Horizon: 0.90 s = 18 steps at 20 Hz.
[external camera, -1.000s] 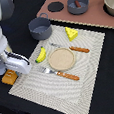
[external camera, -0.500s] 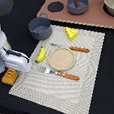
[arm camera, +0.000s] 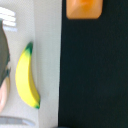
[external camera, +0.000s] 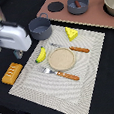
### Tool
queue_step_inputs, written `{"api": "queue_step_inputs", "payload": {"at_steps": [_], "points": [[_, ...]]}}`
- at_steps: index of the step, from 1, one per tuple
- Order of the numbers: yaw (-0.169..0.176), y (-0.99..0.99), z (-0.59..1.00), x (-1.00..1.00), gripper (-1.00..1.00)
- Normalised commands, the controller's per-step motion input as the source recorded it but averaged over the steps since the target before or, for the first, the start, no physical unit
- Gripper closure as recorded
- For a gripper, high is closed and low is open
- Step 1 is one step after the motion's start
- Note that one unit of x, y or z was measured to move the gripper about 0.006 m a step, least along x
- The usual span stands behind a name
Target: Interact with the objects in diverse but meaningful ways.
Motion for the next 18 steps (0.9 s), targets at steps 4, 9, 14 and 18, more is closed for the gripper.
{"api": "queue_step_inputs", "payload": {"at_steps": [4, 9, 14, 18], "points": [[0.013, 0.52, 0.07, 0.68, -1.0], [0.075, 0.43, 0.0, 0.65, -1.0], [0.058, 0.25, -0.03, 0.57, -1.0], [0.078, 0.18, -0.11, 0.46, -1.0]]}}
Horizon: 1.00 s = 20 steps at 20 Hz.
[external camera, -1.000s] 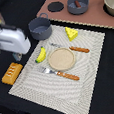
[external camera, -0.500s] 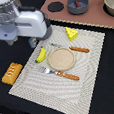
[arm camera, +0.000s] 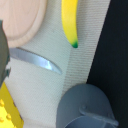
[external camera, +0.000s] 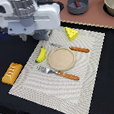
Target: Interact with the objects in diverse but meaningful ways.
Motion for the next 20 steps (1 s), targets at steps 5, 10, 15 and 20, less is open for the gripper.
{"api": "queue_step_inputs", "payload": {"at_steps": [5, 10, 15, 20], "points": [[0.095, 0.02, -0.1, 0.39, -1.0], [0.098, 0.0, -0.19, 0.26, -1.0], [0.132, -0.05, -0.23, 0.04, -1.0], [0.094, 0.0, -0.22, 0.0, -1.0]]}}
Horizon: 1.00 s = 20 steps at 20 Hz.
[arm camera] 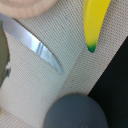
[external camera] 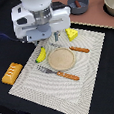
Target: Interact with the objects in diverse but meaningful ways.
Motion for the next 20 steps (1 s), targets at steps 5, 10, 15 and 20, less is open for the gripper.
{"api": "queue_step_inputs", "payload": {"at_steps": [5, 10, 15, 20], "points": [[0.061, -0.06, -0.18, -0.04, -1.0], [0.025, -0.14, -0.16, -0.01, -1.0], [0.018, -0.12, -0.24, -0.09, -1.0], [0.001, -0.12, -0.25, -0.21, -1.0]]}}
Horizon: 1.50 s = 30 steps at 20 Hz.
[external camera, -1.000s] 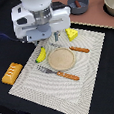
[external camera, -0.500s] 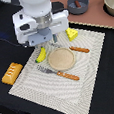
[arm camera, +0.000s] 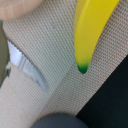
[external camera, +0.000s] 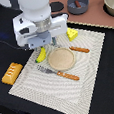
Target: Interact with the objects in diverse but meaningful ways.
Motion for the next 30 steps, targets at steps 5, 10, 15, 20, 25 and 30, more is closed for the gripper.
{"api": "queue_step_inputs", "payload": {"at_steps": [5, 10, 15, 20, 25, 30], "points": [[0.022, 0.0, -0.19, -0.44, -1.0], [0.044, 0.03, -0.19, -0.4, -1.0], [0.071, 0.21, -0.16, -0.31, -1.0], [0.074, 0.21, -0.19, -0.19, -1.0], [0.053, 0.18, -0.2, -0.02, -1.0], [0.033, 0.08, -0.21, -0.01, -1.0]]}}
